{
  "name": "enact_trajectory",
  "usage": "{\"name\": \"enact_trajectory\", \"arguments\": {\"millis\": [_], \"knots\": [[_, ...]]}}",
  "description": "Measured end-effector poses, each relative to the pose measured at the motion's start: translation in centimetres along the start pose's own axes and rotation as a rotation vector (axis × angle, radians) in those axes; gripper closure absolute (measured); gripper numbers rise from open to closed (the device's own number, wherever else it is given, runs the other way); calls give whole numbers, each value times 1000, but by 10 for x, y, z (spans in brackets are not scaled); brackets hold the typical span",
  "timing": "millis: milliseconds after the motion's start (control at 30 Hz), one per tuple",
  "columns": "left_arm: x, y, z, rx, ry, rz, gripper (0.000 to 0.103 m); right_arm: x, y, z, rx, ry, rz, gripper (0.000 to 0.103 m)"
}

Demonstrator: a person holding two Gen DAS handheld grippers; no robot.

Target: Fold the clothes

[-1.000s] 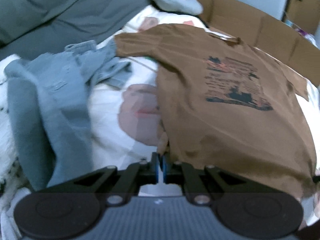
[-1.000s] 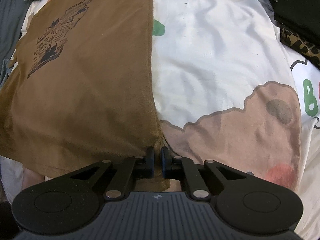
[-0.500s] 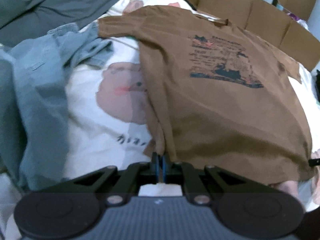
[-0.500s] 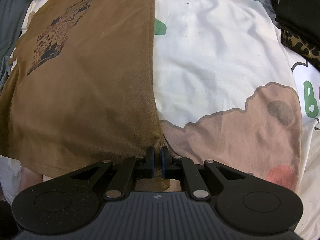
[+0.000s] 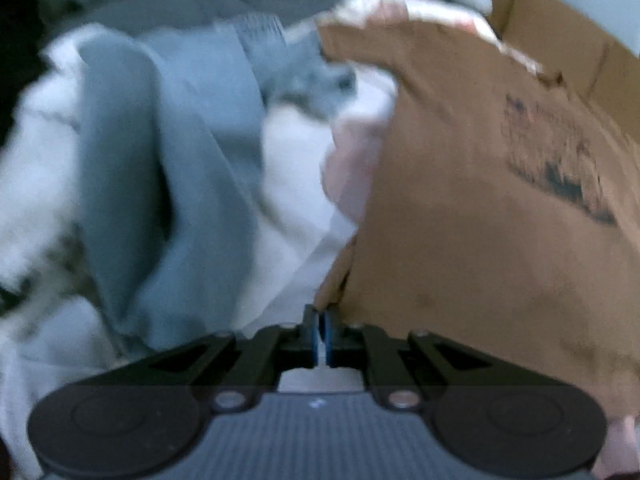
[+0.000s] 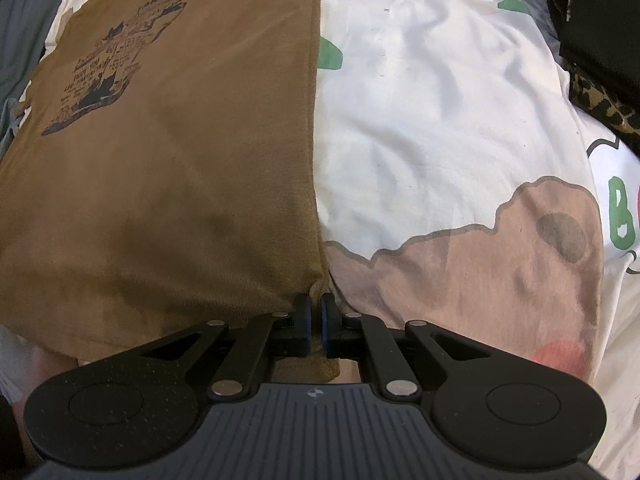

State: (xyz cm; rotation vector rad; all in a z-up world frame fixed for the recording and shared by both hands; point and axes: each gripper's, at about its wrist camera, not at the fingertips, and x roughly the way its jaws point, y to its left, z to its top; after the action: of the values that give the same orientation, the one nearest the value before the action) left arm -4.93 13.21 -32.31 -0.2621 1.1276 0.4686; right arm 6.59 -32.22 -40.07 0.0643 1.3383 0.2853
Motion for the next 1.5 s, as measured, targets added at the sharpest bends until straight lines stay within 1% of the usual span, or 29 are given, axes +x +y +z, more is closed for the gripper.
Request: {"name": "enact_trajectory", "arguments": {"millis": [33,100,167,367,467,700,767,867,933,1033,1100,1167,1267,1400,1500], "knots": [[5,0,-1,12,15,-20,96,0,0,0,-2,1,-1,102],[6,-1,-2,46,10,-16,93,-2,0,1,-9,6,-9,102],[7,-1,-4,81,2,-8,86,-5,1,1,-14,9,-19,103],[7,8,-8,170,-28,-13,85,-18,3,5,-22,-13,-60,103],[12,9,-3,224,-36,-8,85,-25,4,9,-35,-30,-91,103],[33,1,2,339,-15,-59,85,-27,3,11,-44,-31,-122,103],[41,-3,1,389,-5,-54,84,-28,3,12,-47,-31,-130,103],[47,-12,-1,487,2,-27,83,-28,3,13,-52,-32,-139,103],[45,-15,0,544,0,-38,83,-28,3,14,-55,-33,-144,103],[35,-12,5,583,-24,-77,83,-29,3,17,-59,-39,-151,103],[30,-8,10,599,-32,-83,83,-28,2,17,-56,-39,-149,103],[30,-4,14,602,-25,-103,83,-27,2,18,-52,-40,-148,103],[41,-2,17,599,18,-143,83,-25,0,15,-41,-38,-139,103],[58,-10,13,646,50,-136,84,-23,-2,11,-37,-33,-127,103],[64,-11,13,670,53,-128,84,-22,-4,10,-40,-28,-125,103]]}}
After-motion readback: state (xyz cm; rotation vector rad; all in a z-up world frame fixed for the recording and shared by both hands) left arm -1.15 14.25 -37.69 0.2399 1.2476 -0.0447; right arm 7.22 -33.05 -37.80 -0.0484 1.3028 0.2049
